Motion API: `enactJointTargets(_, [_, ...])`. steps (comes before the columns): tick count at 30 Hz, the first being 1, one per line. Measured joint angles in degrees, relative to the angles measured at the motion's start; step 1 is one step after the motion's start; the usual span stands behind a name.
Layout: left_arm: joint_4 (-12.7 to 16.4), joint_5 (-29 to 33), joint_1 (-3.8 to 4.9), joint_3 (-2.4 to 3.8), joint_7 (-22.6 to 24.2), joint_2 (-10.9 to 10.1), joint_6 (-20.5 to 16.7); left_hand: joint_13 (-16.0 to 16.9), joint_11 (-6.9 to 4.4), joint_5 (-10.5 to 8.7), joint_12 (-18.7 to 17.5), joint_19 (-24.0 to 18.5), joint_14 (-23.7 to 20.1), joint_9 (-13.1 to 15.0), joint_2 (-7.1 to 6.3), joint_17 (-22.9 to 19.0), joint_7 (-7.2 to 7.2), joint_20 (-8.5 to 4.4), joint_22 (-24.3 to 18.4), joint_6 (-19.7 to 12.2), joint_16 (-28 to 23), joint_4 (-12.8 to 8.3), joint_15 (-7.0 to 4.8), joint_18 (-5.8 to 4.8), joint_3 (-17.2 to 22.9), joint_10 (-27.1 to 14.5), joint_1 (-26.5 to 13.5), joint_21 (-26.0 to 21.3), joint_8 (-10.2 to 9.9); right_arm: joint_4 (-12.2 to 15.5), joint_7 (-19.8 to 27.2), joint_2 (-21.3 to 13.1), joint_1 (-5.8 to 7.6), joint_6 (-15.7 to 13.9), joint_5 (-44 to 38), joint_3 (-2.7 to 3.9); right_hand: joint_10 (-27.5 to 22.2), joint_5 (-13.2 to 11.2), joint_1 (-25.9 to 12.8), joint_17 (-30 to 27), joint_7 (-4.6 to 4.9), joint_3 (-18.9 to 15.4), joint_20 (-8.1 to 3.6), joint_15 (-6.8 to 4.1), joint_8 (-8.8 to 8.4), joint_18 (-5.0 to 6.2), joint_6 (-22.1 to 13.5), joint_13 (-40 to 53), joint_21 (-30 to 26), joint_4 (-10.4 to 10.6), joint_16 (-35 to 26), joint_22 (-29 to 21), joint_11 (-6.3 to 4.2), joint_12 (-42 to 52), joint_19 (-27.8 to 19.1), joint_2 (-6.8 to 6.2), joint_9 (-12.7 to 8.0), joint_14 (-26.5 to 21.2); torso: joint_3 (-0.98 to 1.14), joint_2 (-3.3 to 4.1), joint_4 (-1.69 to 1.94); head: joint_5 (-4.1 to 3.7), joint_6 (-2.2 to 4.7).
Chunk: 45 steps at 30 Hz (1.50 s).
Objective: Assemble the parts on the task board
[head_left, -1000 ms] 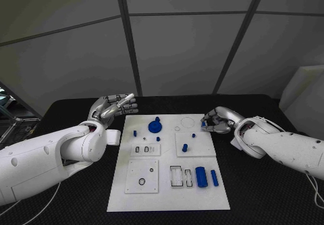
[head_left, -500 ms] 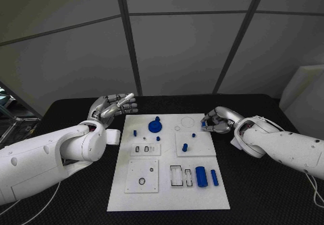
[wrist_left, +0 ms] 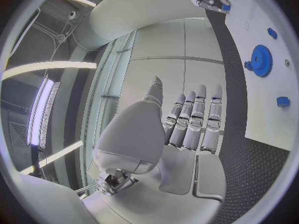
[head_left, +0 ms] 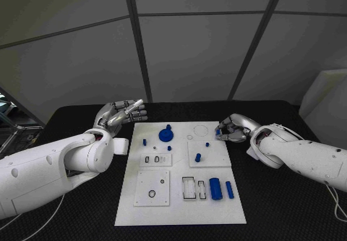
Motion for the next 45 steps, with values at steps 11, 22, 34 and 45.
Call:
enactJointTargets(11, [0.0, 0.0, 0.00, 0.00, -0.1, -0.1, 0.0, 0.0, 0.00, 0.00, 0.0, 0.0, 0.0, 0.0, 0.00, 0.0, 0.00, 0.00, 0.0, 0.0, 0.0, 0.0, 0.00, 0.00, 0.0, 0.0, 0.0, 0.0, 0.0, 3.3, -0.1, -1.2, -0.01, -0.3, 1.2, 0.14, 0.0, 0.1, 0.2, 0.0, -0.20, 0.6, -0.05, -0.20, -0.02, 0.00, 0.2, 0.0, 0.0, 0.0, 0.0, 0.0, 0.00, 0.0, 0.1, 0.65, 0.0, -0.2, -0.02, -0.10, 0.00, 0.05, -0.16])
enactJointTargets(22, [0.0, 0.0, 0.00, 0.00, -0.2, -0.1, -0.1, 0.0, 0.00, 0.00, 0.0, 0.0, 0.0, 0.0, 0.00, 0.0, 0.00, 0.00, 0.0, 0.0, 0.0, 0.0, 0.00, 0.00, 0.0, 0.0, 0.0, 0.0, 0.0, 13.0, -2.7, -2.4, 0.15, -2.0, 1.2, 3.49, 0.2, 0.0, 0.3, 0.0, -0.31, 1.0, -0.20, -0.20, 0.18, 0.00, 0.5, 0.0, 0.2, -0.1, 0.0, 0.0, -0.20, 0.0, -0.1, 1.35, 0.0, -0.2, -0.12, -0.36, 0.05, 0.74, -0.79])
enactJointTargets(34, [-0.5, 0.0, 0.00, -0.01, -0.5, 0.8, -0.1, 0.0, 0.00, 0.00, 0.0, 0.0, 0.0, 0.0, 0.00, 0.0, 0.00, 0.00, 0.0, 0.0, 0.0, 0.0, 0.00, 0.00, 0.0, 0.0, 0.0, 0.1, 0.0, 17.0, -7.1, 5.7, 0.20, -2.6, -1.4, 3.86, 0.2, 0.4, 0.3, 0.0, -0.30, 1.4, -0.19, -0.19, -0.12, 0.00, 0.4, 0.0, 0.2, -0.4, 0.2, 0.0, -0.20, 0.0, -0.1, 1.63, 0.0, -0.2, -0.40, -0.82, 0.37, 1.49, -1.60])
enactJointTargets(45, [-1.2, 0.0, 0.01, -0.01, -0.7, 2.3, -0.1, 0.0, 0.00, 0.00, 0.0, 0.0, 0.0, 0.0, 0.00, 0.0, 0.00, 0.00, 0.0, 0.0, 0.0, 0.0, 0.00, 0.00, 0.0, 0.0, 0.0, 0.1, 0.0, 16.5, -10.7, 12.4, -0.15, -0.2, -5.8, 0.50, 0.2, 0.4, 0.3, 0.0, -0.29, 1.4, -0.18, -0.19, -0.29, -0.01, 0.4, 0.0, 0.2, -0.4, 0.2, 0.0, -0.20, 0.0, -0.1, 1.62, 0.0, -0.2, -0.39, -0.87, 0.37, 2.60, -1.86])
